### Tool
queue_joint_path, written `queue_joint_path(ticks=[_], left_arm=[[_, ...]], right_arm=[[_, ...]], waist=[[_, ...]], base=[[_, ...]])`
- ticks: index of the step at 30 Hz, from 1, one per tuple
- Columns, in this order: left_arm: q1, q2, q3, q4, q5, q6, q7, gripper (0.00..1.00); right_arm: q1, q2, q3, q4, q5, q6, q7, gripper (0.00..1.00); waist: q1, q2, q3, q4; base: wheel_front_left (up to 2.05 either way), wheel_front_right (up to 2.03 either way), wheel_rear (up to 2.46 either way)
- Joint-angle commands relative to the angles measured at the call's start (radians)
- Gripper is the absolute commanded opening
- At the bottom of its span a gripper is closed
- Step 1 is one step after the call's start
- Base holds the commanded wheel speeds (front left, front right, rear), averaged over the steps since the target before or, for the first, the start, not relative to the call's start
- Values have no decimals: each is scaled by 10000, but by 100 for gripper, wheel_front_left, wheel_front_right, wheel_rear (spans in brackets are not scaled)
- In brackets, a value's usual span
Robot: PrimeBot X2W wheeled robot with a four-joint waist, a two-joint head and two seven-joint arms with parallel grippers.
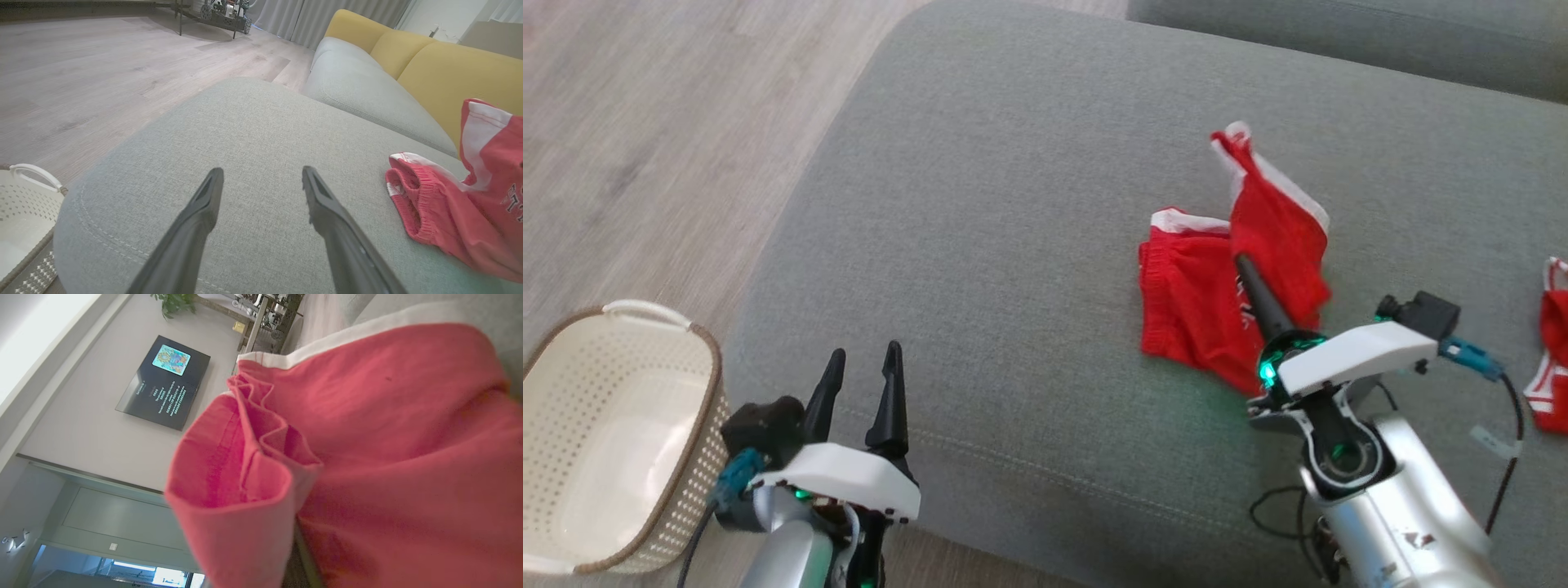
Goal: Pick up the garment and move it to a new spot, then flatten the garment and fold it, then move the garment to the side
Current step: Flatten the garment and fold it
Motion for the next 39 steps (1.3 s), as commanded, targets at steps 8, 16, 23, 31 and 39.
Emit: queue_joint_path(ticks=[8,16,23,31,39], left_arm=[[-245,85,91,-340,-224,114,-122,100],[-255,85,-13,-336,-373,185,-122,100],[-265,85,-111,-331,-444,235,-122,100],[-323,85,-74,-301,-421,223,-122,100],[-374,85,116,-437,-201,165,-122,100]], right_arm=[[-632,98,682,647,-244,2,-180,0],[-787,7,1349,908,-666,2,-224,100],[-703,-133,1995,926,-911,2,-284,100],[-991,-117,2606,2197,-1180,2,236,100],[-1280,-235,2844,1359,-997,2,-469,100]], waist=[[0,-1,164,355],[0,-1,246,456],[0,-1,282,456],[0,-1,324,236],[0,-1,225,-640]], base=[[0,0,0],[0,0,0],[0,0,0],[0,0,0],[0,0,0]])
